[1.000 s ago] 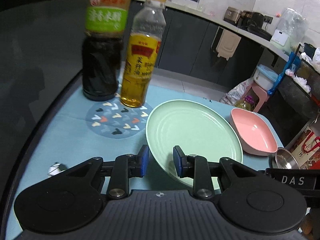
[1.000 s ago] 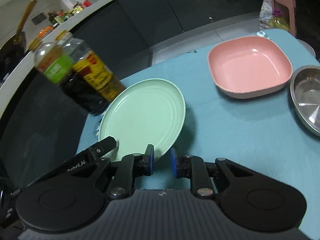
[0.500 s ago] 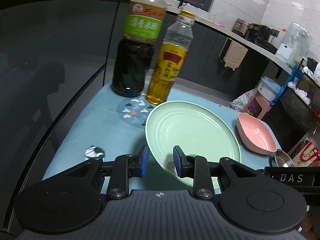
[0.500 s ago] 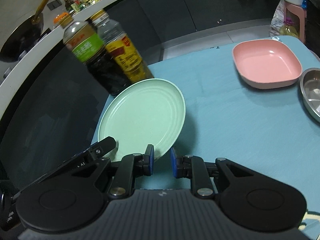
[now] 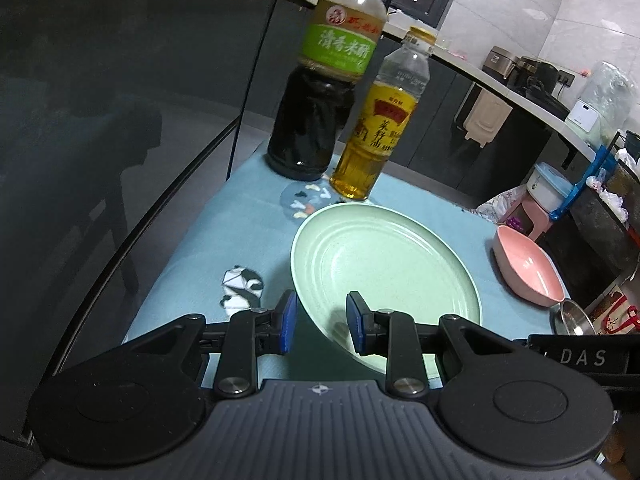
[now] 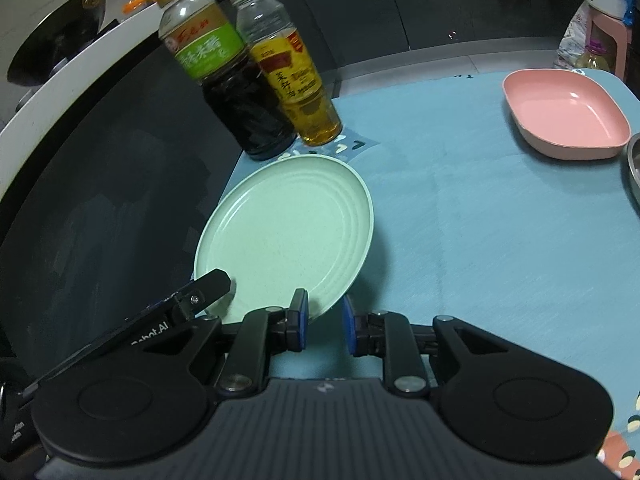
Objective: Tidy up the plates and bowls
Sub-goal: 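Carry the green plate with the left gripper and lower it onto the table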
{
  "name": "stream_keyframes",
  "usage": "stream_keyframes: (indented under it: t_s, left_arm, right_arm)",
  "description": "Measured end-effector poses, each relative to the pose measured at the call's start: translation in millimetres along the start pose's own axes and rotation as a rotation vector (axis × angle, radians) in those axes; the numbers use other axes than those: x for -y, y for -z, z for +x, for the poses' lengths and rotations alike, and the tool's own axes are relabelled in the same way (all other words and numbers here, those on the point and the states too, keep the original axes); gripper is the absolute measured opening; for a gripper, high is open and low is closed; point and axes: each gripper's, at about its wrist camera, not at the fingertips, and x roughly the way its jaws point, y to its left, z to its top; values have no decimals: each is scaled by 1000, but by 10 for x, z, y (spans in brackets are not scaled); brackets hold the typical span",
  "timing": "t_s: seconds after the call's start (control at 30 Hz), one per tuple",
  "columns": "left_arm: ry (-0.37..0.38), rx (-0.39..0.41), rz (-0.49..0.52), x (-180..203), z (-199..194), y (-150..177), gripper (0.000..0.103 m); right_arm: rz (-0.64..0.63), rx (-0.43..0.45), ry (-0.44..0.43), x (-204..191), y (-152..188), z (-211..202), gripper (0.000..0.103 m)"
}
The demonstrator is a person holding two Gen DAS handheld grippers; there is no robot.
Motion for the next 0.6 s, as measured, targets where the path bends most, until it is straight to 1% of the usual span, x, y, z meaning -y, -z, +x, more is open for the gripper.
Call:
stream_keyframes:
  t_s: [0.3, 0.33, 0.37, 0.4, 0.43, 0.5, 0.53, 0.6]
  left_arm:
    - [-8, -24, -10, -77, 7, 92, 24]
    - [-2, -24, -12, -86, 8, 99, 24]
    - [20, -30, -16, -99, 10, 102, 24]
    - [47, -46, -23, -112, 21, 105, 25]
    - [53, -57, -25, -106, 27, 113, 25]
    - [37, -62, -7, -83, 41, 136, 25]
    - [28, -70, -7, -88, 48, 145, 24]
    - [38, -83, -24, -115, 47, 159, 24]
  right_arm:
    - [-7, -26, 12, -43, 69, 50, 21]
    - [-10, -28, 12, -47, 73, 51, 21]
    - [-13, -30, 10, -51, 79, 48, 21]
    - [-19, -37, 2, -55, 86, 49, 21]
    - [-27, -57, -29, -64, 96, 61, 21]
    - [-33, -96, -62, -92, 117, 106, 21]
    - [-37, -102, -57, -107, 129, 124, 21]
    - [-43, -105, -37, -120, 149, 150, 21]
